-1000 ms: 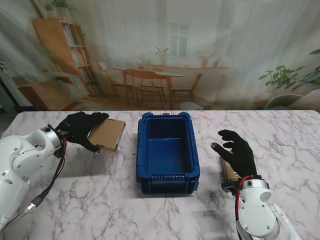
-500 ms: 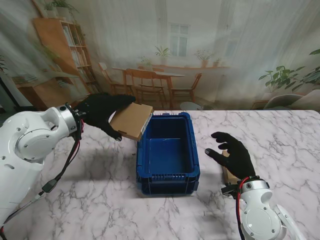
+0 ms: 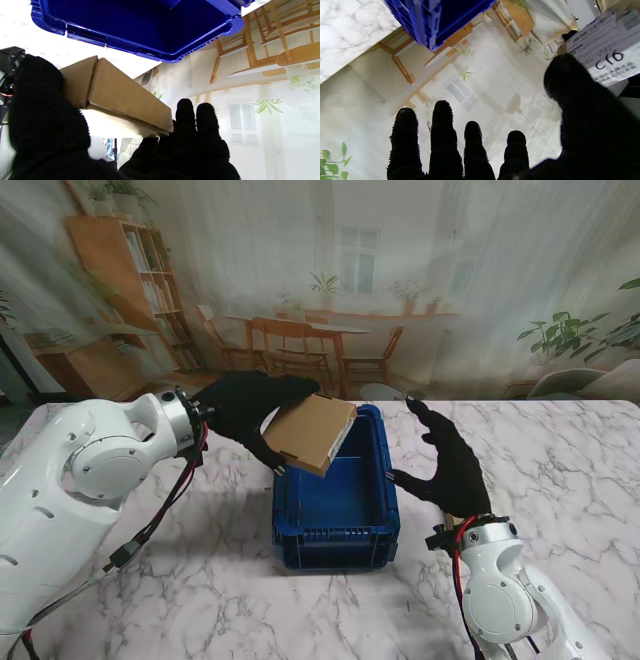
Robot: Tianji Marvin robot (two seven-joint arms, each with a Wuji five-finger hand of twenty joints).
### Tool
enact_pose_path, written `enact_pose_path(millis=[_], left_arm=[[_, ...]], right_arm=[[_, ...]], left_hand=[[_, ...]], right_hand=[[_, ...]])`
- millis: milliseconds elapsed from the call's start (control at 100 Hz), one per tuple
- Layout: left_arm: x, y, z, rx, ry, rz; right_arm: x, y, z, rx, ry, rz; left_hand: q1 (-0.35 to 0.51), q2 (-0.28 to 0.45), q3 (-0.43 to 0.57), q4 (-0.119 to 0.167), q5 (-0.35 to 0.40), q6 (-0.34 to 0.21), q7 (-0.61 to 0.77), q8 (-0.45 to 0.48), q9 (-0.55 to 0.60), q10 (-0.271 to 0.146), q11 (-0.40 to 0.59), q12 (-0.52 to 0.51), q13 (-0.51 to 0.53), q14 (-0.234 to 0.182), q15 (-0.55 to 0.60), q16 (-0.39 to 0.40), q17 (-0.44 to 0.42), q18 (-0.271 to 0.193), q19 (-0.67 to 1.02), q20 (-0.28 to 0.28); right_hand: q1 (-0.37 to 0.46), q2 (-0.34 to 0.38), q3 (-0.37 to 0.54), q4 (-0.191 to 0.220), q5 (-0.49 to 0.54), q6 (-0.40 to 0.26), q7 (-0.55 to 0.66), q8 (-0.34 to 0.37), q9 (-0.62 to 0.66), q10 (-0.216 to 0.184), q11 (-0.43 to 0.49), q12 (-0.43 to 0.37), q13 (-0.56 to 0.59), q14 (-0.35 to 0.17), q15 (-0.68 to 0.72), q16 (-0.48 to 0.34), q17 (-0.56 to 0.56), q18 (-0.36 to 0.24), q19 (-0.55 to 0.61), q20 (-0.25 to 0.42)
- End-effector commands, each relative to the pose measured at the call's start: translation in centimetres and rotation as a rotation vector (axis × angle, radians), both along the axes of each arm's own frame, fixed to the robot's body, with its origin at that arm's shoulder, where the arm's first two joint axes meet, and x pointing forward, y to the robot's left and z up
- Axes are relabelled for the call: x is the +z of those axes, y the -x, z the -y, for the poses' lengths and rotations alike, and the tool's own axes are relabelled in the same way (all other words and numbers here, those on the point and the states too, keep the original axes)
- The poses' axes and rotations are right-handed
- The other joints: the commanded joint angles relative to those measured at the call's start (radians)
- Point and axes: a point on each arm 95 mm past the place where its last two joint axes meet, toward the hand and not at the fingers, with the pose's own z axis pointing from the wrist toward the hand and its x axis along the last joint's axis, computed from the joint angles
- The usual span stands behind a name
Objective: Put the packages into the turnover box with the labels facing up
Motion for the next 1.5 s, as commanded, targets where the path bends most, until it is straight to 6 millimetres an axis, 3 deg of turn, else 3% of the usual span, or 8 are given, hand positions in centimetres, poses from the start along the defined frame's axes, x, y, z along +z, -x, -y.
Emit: enact_pose_path(millis=[0,240,340,560,900,1100,1310,1490], left_arm=[[0.1,0.1,1.0,-0.017,0.002,-0.012],[0.1,0.1,2.8,-0.040,0.005,-0.053],[0.1,-0.1,3.4,-0.041,0.012,-0.077],[0.2,-0.9,4.4,-0.037,-0.002,-0.114],[0.2,-1.2,4.4,-0.017,-0.017,-0.139],[0.2,-1.4,4.8,-0.012,-0.024,-0.156],[0.4,-1.5,5.6,-0.019,-0.027,-0.172],[0.2,-1.7,6.1,-0.017,-0.022,-0.187]], right_arm=[[0.1,-0.5,-0.5,0.011,-0.003,0.027],[-0.1,-1.4,-1.6,0.042,0.044,0.094],[-0.2,-1.6,-1.9,0.052,0.056,0.107],[-0.1,-1.9,-2.4,0.065,0.065,0.131],[-0.1,-1.8,-2.3,0.036,0.072,0.187],[-0.3,-1.4,-2.4,0.073,0.106,0.210],[-0.8,-1.7,-2.9,0.123,0.125,0.235],[-0.9,-1.8,-3.3,0.137,0.124,0.257]], left_hand=[[0.195,0.190,0.563,0.136,0.127,-0.096,0.166,0.067,0.136,-0.117,0.137,0.030,0.014,0.025,0.015,-0.005,0.003,-0.009,0.023,0.009],[0.192,0.192,0.563,0.134,0.134,-0.095,0.164,0.064,0.142,-0.116,0.132,0.027,0.017,0.028,0.013,-0.007,0.005,-0.009,0.023,0.007],[0.190,0.195,0.564,0.133,0.134,-0.095,0.162,0.062,0.142,-0.115,0.130,0.025,0.017,0.028,0.012,-0.008,0.004,-0.008,0.022,0.006],[0.187,0.200,0.559,0.129,0.135,-0.095,0.160,0.060,0.143,-0.114,0.128,0.024,0.016,0.030,0.012,-0.009,0.002,-0.007,0.022,0.007],[0.191,0.203,0.563,0.129,0.138,-0.098,0.162,0.061,0.146,-0.118,0.129,0.025,0.018,0.029,0.012,-0.008,0.003,-0.008,0.023,0.008],[0.192,0.207,0.563,0.128,0.140,-0.100,0.163,0.062,0.149,-0.118,0.129,0.025,0.020,0.029,0.013,-0.008,0.004,-0.010,0.023,0.010],[0.192,0.210,0.562,0.128,0.142,-0.100,0.164,0.061,0.150,-0.119,0.127,0.024,0.019,0.030,0.010,-0.010,0.001,-0.006,0.022,0.011],[0.188,0.213,0.559,0.126,0.135,-0.096,0.158,0.057,0.144,-0.116,0.123,0.022,0.016,0.030,0.007,-0.012,-0.002,-0.006,0.019,0.011]], right_hand=[[0.011,-0.025,-0.102,0.001,0.018,-0.058,-0.156,0.073,-0.039,-0.014,-0.028,-0.015,-0.034,-0.038,-0.057,-0.018,-0.015,-0.061,-0.009,-0.015],[0.037,-0.031,-0.117,0.013,0.035,-0.085,-0.181,0.123,-0.045,0.017,-0.087,-0.043,-0.056,-0.035,-0.065,-0.029,-0.013,-0.063,-0.005,-0.022],[0.042,-0.041,-0.072,0.007,0.000,-0.108,-0.016,0.220,-0.042,0.023,-0.104,-0.044,-0.063,-0.034,-0.062,-0.040,-0.013,-0.060,0.005,-0.039],[0.031,-0.069,0.049,-0.017,-0.035,-0.138,0.295,0.197,-0.042,0.028,-0.049,-0.019,-0.075,-0.031,-0.067,-0.053,-0.017,-0.056,0.014,-0.061],[0.022,-0.029,-0.068,-0.013,-0.036,-0.066,0.154,0.081,-0.043,0.024,-0.127,-0.053,-0.104,-0.030,-0.070,-0.059,-0.038,-0.060,0.010,-0.078],[0.034,-0.028,-0.071,-0.001,-0.025,-0.082,0.158,0.091,-0.039,0.001,-0.071,-0.025,-0.099,-0.043,-0.086,-0.070,-0.035,-0.059,0.009,-0.078],[0.018,-0.054,0.044,-0.015,-0.025,-0.138,0.382,0.154,-0.037,-0.048,-0.054,-0.022,-0.113,-0.077,-0.132,-0.114,-0.035,-0.064,-0.016,-0.103],[0.014,-0.057,0.150,-0.020,0.101,-0.182,0.508,0.224,-0.032,-0.105,-0.001,0.001,-0.107,-0.104,-0.127,-0.128,-0.041,-0.068,-0.018,-0.121]])
